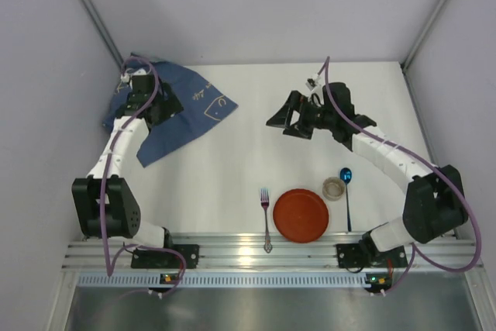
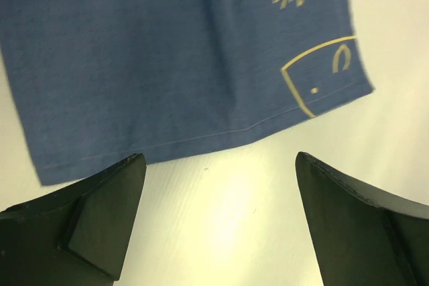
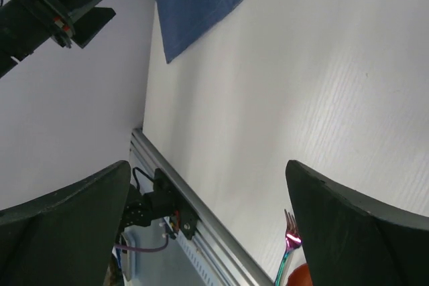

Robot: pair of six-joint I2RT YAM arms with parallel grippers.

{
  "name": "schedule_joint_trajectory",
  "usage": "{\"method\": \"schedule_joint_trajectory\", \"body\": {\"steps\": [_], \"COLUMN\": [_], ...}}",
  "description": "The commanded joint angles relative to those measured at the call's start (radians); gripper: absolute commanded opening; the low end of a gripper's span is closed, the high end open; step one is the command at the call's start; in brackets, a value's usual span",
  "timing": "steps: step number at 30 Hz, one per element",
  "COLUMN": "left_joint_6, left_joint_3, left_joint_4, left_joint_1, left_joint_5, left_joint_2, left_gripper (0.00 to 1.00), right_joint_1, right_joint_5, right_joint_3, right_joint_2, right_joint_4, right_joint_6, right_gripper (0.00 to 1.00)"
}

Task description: Set the dinner table for one person

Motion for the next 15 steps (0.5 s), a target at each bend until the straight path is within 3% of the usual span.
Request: {"method": "schedule_joint_trajectory", "body": {"steps": [1,8,15], "left_joint_6": [-0.033,-0.044,-0.082], "left_joint_3": [0.003,0.014,-0.074], "left_joint_4": [-0.048,-0.122,-0.039], "left_joint_1": [0.035,0.133,0.260], "left_joint_5": [-0.081,-0.027,0.051], "left_joint_2": [-0.025,0.130,0.173], "left_gripper": [0.99,0.98,0.98], "right_joint_1": [0.013,0.013,0.013], "right_joint_5": [-0.023,-0.035,-0.024], "right_joint_3": [-0.024,-0.125,-0.186], "right_joint_2": [-0.047,-0.128,-0.193], "right_joint_4": [0.002,-0.049,-0.078], "right_joint_6": [0.007,-0.020,-0.037], "right_gripper": [1.00,1.00,1.00]}}
